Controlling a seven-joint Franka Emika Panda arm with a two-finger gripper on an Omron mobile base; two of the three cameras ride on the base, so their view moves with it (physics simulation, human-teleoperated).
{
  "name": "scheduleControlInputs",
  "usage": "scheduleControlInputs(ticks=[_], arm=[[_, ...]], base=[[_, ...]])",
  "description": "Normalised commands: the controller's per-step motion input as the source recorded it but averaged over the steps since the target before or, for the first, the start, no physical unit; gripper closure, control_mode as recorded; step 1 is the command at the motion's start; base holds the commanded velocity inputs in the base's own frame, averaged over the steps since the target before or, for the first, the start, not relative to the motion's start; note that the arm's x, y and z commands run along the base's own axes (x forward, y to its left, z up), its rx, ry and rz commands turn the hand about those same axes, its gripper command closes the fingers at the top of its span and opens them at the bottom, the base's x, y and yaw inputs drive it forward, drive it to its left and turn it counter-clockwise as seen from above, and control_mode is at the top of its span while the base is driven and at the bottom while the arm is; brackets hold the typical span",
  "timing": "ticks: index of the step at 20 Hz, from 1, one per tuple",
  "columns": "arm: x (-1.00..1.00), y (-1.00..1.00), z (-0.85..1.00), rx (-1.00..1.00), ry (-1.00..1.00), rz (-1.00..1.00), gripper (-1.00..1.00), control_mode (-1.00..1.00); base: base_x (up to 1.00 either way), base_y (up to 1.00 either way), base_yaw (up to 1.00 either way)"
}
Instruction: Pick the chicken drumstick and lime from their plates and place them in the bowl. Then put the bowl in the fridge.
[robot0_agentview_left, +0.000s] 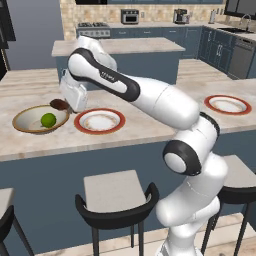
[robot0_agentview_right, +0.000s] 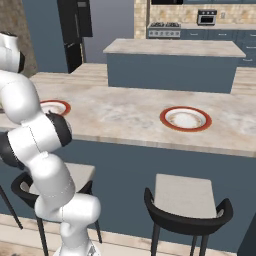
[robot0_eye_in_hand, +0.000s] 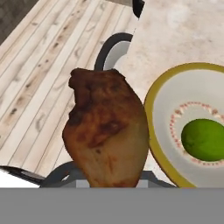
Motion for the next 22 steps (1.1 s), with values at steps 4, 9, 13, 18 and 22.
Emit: scheduleControlInputs(ticks=[4,9,13,18,22], arm=[[0.14,0.42,0.0,0.0,0.05,0.0,1.0,-1.0],[0.15,0.32,-0.07,0.0,0.05,-0.1,1.0,-1.0],[0.21,0.38,-0.04,0.0,0.03,-0.17,1.0,-1.0],[0.19,0.21,-0.14,-0.06,0.07,-0.24,1.0,-1.0],[0.07,0.12,-0.26,-0.1,0.01,-0.2,1.0,-1.0]], base=[[0.0,0.0,0.0],[0.0,0.0,0.0],[0.0,0.0,0.0],[0.0,0.0,0.0],[0.0,0.0,0.0]])
